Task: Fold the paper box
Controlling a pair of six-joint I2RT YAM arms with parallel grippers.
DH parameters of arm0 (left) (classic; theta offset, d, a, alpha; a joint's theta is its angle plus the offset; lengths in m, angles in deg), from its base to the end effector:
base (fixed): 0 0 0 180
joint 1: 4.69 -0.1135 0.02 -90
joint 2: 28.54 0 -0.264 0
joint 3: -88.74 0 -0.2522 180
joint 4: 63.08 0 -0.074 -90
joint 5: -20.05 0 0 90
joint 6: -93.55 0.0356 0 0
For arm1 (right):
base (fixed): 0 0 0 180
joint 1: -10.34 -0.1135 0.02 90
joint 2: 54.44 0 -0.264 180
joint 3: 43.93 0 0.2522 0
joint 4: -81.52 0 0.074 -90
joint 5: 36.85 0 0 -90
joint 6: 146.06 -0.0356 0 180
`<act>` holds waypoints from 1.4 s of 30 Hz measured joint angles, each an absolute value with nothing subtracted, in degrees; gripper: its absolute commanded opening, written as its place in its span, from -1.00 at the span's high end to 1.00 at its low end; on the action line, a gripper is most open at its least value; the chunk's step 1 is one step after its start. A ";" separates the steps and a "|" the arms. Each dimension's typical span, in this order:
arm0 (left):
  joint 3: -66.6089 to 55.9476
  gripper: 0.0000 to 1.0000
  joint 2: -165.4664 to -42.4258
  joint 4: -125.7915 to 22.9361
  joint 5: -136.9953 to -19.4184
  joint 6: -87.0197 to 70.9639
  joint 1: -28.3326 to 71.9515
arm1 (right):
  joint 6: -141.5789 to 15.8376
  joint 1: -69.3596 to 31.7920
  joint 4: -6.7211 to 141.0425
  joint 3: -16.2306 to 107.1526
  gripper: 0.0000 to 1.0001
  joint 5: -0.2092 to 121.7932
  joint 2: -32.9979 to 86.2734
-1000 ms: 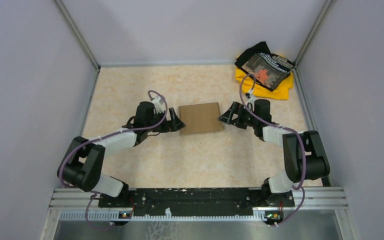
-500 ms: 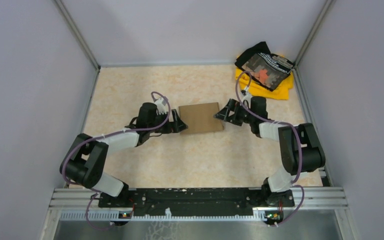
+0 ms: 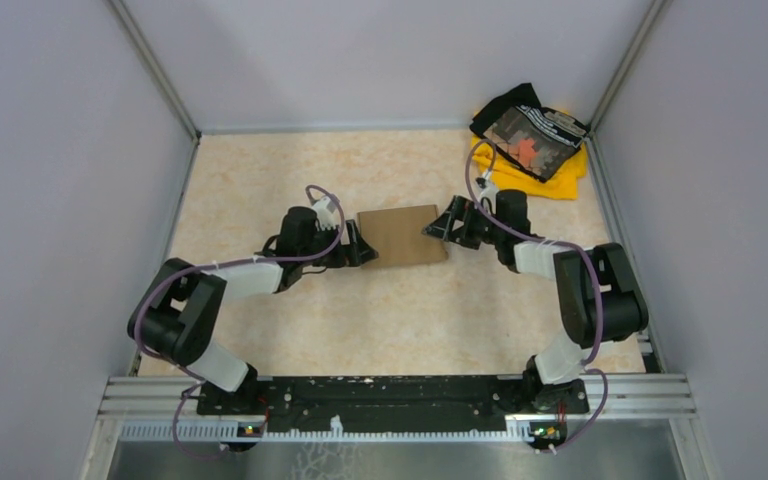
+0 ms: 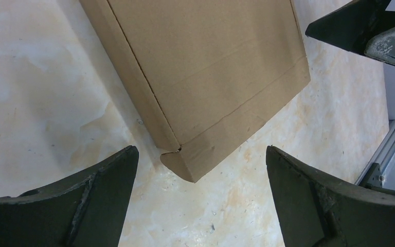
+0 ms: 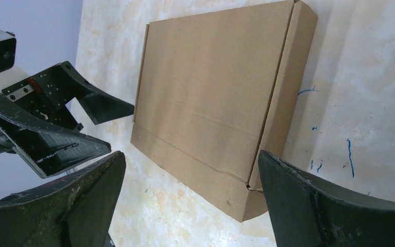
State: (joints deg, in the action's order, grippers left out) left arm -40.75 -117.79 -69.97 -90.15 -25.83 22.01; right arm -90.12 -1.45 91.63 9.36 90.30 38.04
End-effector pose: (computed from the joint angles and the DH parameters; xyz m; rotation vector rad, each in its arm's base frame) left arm 0.2665 -0.1478 0.1630 0.1685 2.2331 -0.9329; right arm 0.3053 0.0857 0.1681 -0.0017 2.1725 1.1479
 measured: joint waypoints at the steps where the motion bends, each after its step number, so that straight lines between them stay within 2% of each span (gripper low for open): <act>1: -40.75 -0.98 -118.08 -70.32 -90.17 -25.83 22.03 | -90.10 -1.45 91.48 9.36 -0.97 90.25 38.04; 42: -40.35 -0.98 -123.50 -77.79 -92.01 -26.88 22.27 | -89.68 -1.51 92.18 9.38 -0.97 90.23 41.85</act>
